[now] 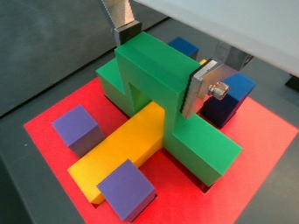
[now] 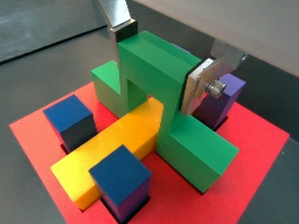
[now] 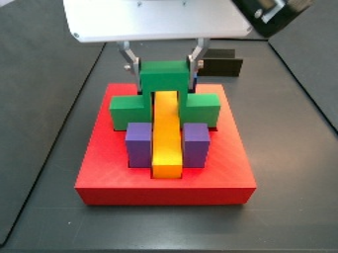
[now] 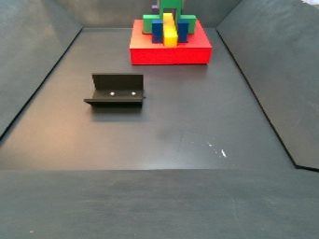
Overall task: Pick up the green object. Move up. Place the green object on the fixture. Regrasp the green object. Move to above the board. Insert the green object.
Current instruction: Insert the green object.
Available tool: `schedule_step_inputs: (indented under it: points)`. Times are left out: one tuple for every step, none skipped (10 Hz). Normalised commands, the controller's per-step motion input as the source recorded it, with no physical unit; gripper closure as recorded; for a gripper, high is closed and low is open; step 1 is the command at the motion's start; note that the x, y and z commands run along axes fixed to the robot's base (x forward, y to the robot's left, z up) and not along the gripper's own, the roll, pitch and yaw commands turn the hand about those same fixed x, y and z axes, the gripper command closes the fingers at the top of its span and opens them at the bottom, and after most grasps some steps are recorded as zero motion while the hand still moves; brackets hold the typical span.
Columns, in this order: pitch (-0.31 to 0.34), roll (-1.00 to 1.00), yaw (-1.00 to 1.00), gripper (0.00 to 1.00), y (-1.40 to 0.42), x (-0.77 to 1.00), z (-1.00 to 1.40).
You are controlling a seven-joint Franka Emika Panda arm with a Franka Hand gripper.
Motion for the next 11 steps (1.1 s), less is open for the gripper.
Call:
schedule_step_inputs:
  points:
    - [0.003,0.00,-0.24,1.00,0.00,0.09,-0.13]
    - [0.000,0.00,-0.13,1.00,0.00,0.00,-0.19]
    - [0.000,0.00,-0.06,1.00,-0.04,0.08,-0.19]
    - [0.000,0.00,-0.01,1.00,0.00,0.02,-0.25]
    - [0.000,0.00,0.00,1.00,0.00,0.03,-0.39]
    - [-0.014,0.04,0.00,1.00,0.08,0.09,-0.87]
    - [-0.001,0.11,0.00,1.00,0.05,0.13,-1.00]
    - [0.000,0.13,-0.02,1.00,0.00,0.09,-0.85]
    - [0.000,0.02,0.00,1.00,-0.02,0.00,0.00]
    - [0.000,-0.01,0.00,1.00,0.00,0.00,0.00]
    - [0.000,0.00,0.00,1.00,0.00,0.00,0.00]
